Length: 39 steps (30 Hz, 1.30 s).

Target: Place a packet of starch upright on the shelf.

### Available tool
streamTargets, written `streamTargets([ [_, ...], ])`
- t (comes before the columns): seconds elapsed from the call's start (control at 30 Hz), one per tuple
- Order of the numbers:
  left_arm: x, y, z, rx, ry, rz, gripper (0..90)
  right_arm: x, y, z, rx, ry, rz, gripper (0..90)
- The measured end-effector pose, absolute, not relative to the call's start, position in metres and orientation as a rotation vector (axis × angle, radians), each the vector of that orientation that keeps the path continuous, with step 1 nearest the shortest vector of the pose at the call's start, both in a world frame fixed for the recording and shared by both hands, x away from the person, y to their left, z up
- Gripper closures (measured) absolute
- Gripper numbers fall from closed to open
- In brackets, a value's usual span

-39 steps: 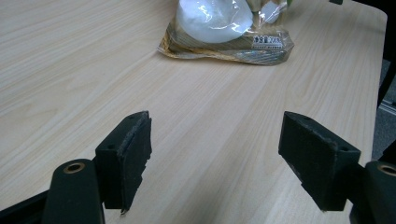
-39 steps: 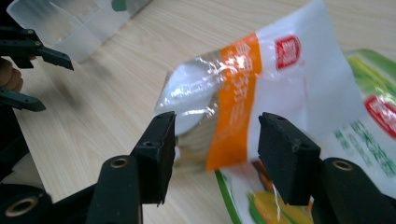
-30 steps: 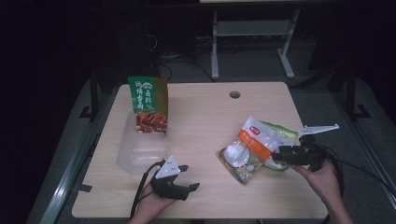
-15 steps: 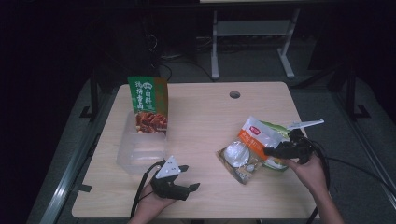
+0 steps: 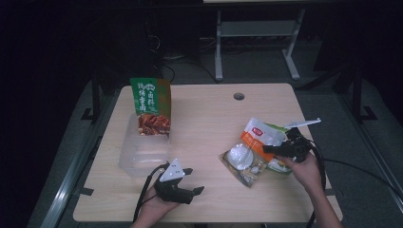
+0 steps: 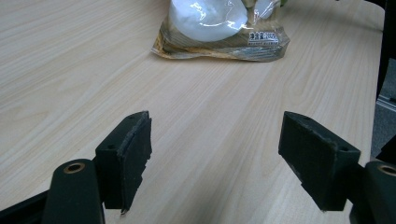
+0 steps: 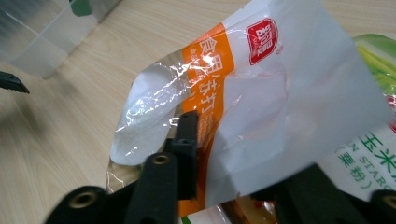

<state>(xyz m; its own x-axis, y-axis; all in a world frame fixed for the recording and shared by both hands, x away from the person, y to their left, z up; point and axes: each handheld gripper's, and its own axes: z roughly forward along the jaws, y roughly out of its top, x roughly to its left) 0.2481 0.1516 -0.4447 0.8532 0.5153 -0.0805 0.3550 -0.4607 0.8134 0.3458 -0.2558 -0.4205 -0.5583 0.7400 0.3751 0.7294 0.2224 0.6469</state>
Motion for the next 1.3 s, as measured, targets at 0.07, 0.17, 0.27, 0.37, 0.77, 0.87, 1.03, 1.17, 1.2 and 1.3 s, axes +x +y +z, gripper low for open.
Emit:
streamTargets([
  [0.07,0.248,0.151,-0.445,2.101,0.634,0.216,25.3,0.346,-0.255,-0.420,1.457,2.445,1.299,78.7],
  [0.17,0.248,0.151,-0.445,2.097,0.637,0.212,25.3,0.346,-0.248,-0.417,1.427,2.454,1.291,85.6],
  [0.27,0.249,0.151,-0.445,2.093,0.638,0.208,25.4,0.346,-0.242,-0.413,1.373,2.466,1.285,89.1],
  [0.37,0.249,0.150,-0.444,2.087,0.644,0.200,25.4,0.345,-0.236,-0.407,1.320,2.470,1.292,89.6],
  [0.77,0.260,0.141,-0.439,2.069,0.660,0.177,25.9,0.338,-0.206,-0.375,1.018,2.546,1.357,89.9],
  [0.87,0.265,0.138,-0.437,2.061,0.669,0.174,26.0,0.335,-0.197,-0.369,0.940,2.560,1.364,90.0],
  [1.03,0.272,0.133,-0.434,2.034,0.682,0.174,27.9,0.330,-0.183,-0.361,0.846,2.598,1.379,90.0],
  [1.17,0.276,0.130,-0.430,2.023,0.686,0.178,28.6,0.327,-0.175,-0.356,0.775,2.617,1.381,90.0],
  [1.2,0.277,0.129,-0.430,2.025,0.681,0.177,28.8,0.326,-0.174,-0.356,0.768,2.622,1.385,90.0],
  [1.3,0.278,0.127,-0.428,2.019,0.684,0.175,30.0,0.325,-0.171,-0.353,0.732,2.640,1.411,90.0],
])
